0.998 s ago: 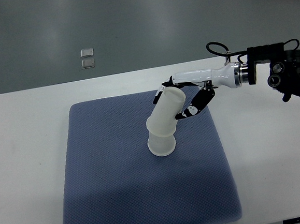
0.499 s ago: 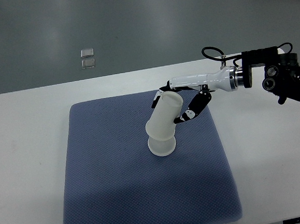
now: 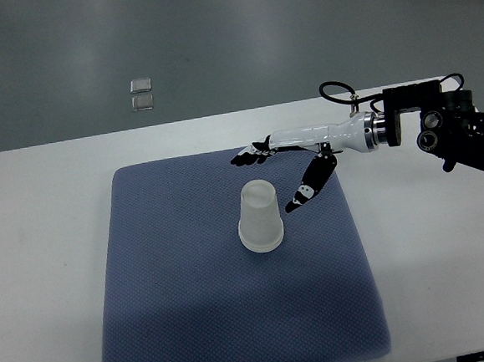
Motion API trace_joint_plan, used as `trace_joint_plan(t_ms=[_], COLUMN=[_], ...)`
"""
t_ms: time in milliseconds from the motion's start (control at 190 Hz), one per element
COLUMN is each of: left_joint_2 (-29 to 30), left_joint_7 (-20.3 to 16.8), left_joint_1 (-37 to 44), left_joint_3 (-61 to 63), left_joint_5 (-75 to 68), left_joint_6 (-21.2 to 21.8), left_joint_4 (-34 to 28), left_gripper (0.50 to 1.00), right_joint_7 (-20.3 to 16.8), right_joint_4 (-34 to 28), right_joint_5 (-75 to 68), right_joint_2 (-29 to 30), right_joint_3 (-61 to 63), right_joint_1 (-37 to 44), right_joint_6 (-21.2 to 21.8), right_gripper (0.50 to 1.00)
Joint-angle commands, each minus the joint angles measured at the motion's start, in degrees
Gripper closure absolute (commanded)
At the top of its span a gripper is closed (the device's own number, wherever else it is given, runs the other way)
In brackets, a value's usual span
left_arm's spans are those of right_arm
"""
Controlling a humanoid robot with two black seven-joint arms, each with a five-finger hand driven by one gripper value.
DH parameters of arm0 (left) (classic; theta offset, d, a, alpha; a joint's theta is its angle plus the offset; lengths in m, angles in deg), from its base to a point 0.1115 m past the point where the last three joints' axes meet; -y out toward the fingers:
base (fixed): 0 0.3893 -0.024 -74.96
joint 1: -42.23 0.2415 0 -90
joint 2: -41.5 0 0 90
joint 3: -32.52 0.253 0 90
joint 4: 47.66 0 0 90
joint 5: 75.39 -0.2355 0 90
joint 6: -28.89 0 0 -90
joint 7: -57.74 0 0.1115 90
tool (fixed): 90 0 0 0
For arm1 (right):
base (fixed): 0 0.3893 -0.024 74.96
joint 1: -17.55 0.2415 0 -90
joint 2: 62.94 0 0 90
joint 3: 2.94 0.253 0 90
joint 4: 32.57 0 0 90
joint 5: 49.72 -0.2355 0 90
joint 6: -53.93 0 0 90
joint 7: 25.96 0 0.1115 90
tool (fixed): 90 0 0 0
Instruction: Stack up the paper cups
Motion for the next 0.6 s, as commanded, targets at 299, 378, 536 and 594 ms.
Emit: trace_joint_plan(t_ms=[299,378,536,594], left_joint_2=[0.0,0.0,0.0,0.0], left_joint_7=[0.0,0.0,0.0,0.0], left_joint_1=[0.0,0.0,0.0,0.0], left_joint_3=[0.0,0.1,0.0,0.0], left_joint_5=[0.0,0.0,0.0,0.0], left_joint_6=[0.0,0.0,0.0,0.0], left_joint_4=[0.0,0.0,0.0,0.0], left_gripper=[0.500,0.500,0.500,0.500], right_joint_7=[0.1,0.1,0.1,0.1], right_joint_4=[2.5,4.1,8.4,10.6], right_joint_5=[-16.3,-22.1,-37.7,-43.9], right_joint_2=[-0.5,0.0,0.2,0.6], right_joint_3=[4.6,5.1,5.3,5.2], right_joint_1=[-6.1,-6.5,-8.9,-10.0], right_joint_6=[-7.6,-7.7,-7.0,-6.7], right_gripper=[0.576,0.576,0.576,0.576])
